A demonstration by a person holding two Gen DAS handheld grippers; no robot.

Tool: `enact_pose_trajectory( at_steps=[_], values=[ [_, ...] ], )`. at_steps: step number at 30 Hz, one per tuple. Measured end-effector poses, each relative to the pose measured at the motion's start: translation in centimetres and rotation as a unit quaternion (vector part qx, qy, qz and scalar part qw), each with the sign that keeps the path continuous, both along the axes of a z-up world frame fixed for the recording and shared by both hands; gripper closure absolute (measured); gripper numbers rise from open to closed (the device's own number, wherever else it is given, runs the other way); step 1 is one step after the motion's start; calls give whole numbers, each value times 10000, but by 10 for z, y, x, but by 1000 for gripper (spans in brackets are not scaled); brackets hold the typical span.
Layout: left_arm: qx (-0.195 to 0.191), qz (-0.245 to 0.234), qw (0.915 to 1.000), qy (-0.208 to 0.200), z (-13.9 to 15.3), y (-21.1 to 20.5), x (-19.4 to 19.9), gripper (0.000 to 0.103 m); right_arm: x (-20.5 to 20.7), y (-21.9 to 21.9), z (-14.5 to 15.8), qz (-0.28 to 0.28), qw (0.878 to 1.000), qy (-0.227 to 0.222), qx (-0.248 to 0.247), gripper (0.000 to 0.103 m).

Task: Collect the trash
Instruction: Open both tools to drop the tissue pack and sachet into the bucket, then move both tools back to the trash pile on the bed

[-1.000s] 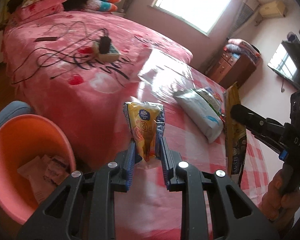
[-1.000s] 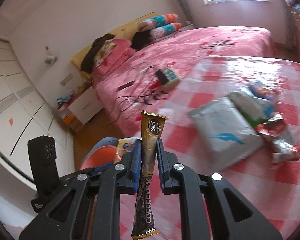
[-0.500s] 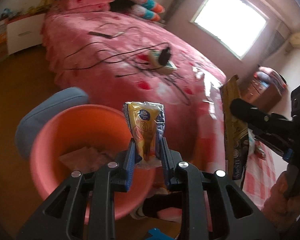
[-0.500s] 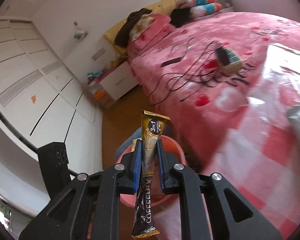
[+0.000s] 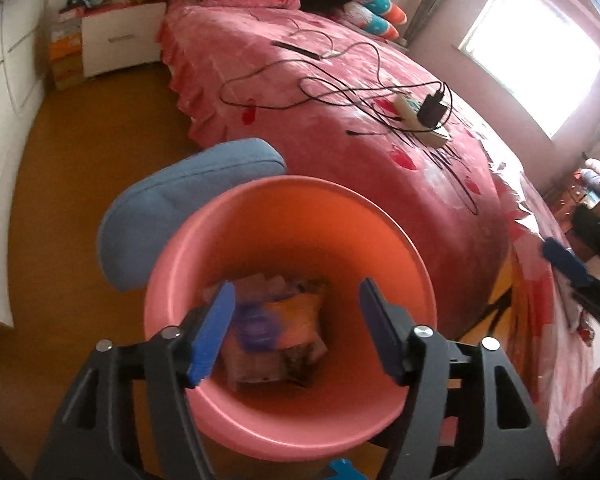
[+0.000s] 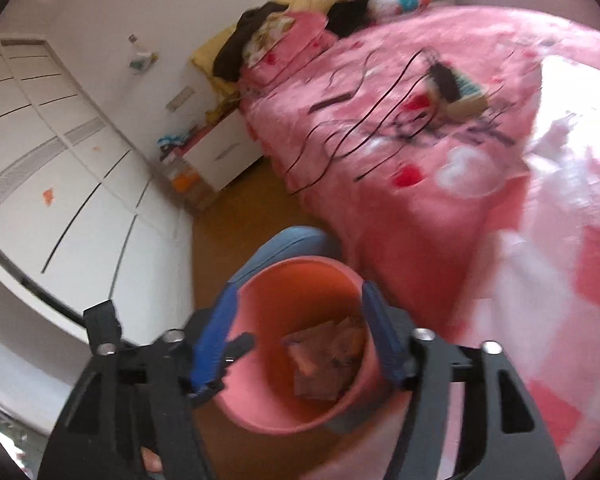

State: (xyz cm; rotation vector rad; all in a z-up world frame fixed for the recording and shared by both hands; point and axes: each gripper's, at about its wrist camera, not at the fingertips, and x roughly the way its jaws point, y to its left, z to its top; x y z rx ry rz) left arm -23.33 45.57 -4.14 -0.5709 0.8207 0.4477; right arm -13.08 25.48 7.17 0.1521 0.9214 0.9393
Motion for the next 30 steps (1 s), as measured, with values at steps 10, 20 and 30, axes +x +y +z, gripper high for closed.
enact_pose_trajectory(
  at_steps=[10, 20, 30],
  values=[
    [515, -237, 9984, -11, 19, -26, 3, 30, -19, -59, 29, -581, 9921, -1074, -276, 15],
    [692, -777, 9945, -111, 38, -72, 23, 30, -34, -104, 27, -837, 9832, -1541, -500, 15],
    [815, -1174, 9896, -145, 53, -119, 42, 30, -28, -147, 23, -1157, 9803, -1520, -508, 11]
  ],
)
